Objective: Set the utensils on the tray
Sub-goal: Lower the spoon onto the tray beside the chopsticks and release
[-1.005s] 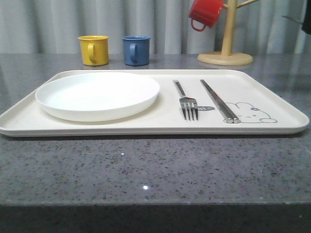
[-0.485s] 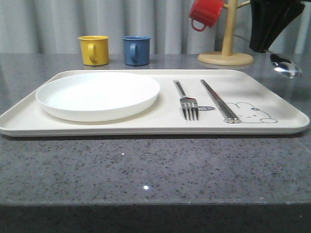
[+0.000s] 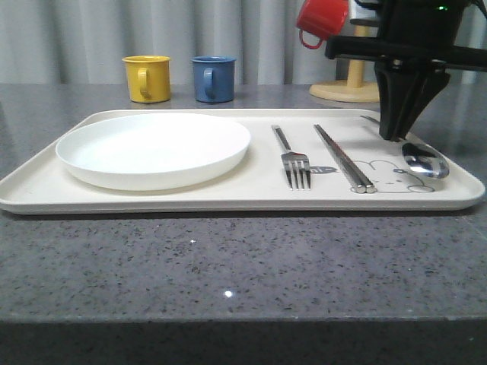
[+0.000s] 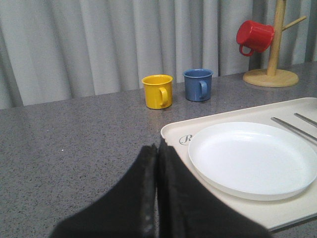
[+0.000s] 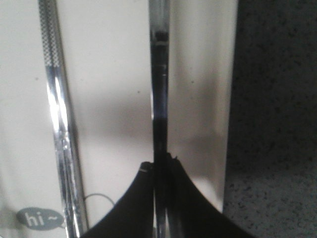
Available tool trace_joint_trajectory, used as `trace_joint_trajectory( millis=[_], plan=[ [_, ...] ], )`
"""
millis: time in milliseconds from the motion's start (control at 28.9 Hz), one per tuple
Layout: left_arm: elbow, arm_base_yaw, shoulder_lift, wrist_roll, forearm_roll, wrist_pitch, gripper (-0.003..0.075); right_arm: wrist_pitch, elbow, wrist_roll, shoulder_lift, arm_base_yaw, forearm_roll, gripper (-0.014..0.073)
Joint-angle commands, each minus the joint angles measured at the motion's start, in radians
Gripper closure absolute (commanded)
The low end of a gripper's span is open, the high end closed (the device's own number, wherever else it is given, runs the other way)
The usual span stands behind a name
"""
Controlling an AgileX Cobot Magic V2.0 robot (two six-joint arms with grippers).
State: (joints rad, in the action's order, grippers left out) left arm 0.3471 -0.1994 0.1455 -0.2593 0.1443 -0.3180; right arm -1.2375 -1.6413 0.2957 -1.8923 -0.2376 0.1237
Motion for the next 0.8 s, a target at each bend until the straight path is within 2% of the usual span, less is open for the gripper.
trace_joint_trajectory(
  millis=[0, 139, 277, 416, 762],
  plan=[
    [0.029, 0.001, 0.012, 0.009, 0.013, 0.079, 0.0738, -0.096, -0.022, 0.003, 0.030, 0.002, -0.001, 0.0589],
    [0.029, 0.001, 0.012, 0.009, 0.013, 0.079, 0.0738, -0.095, -0.023, 0.003, 0.028, 0.002, -0.001, 0.0580],
    [0.029, 0.001, 0.012, 0.009, 0.013, 0.079, 0.0738, -0.088, -0.023, 0.003, 0.029, 0.002, -0.001, 0.0468],
    [0.029, 0.001, 0.012, 0.009, 0.013, 0.079, 0.0738, -0.083, -0.027, 0.003, 0.030, 0.002, -0.001, 0.0405],
    [0.029, 0.001, 0.012, 0.009, 0.013, 0.079, 0.0738, -0.062, -0.040, -0.014, 0.106, 0.002, -0.003, 0.0396]
  ],
)
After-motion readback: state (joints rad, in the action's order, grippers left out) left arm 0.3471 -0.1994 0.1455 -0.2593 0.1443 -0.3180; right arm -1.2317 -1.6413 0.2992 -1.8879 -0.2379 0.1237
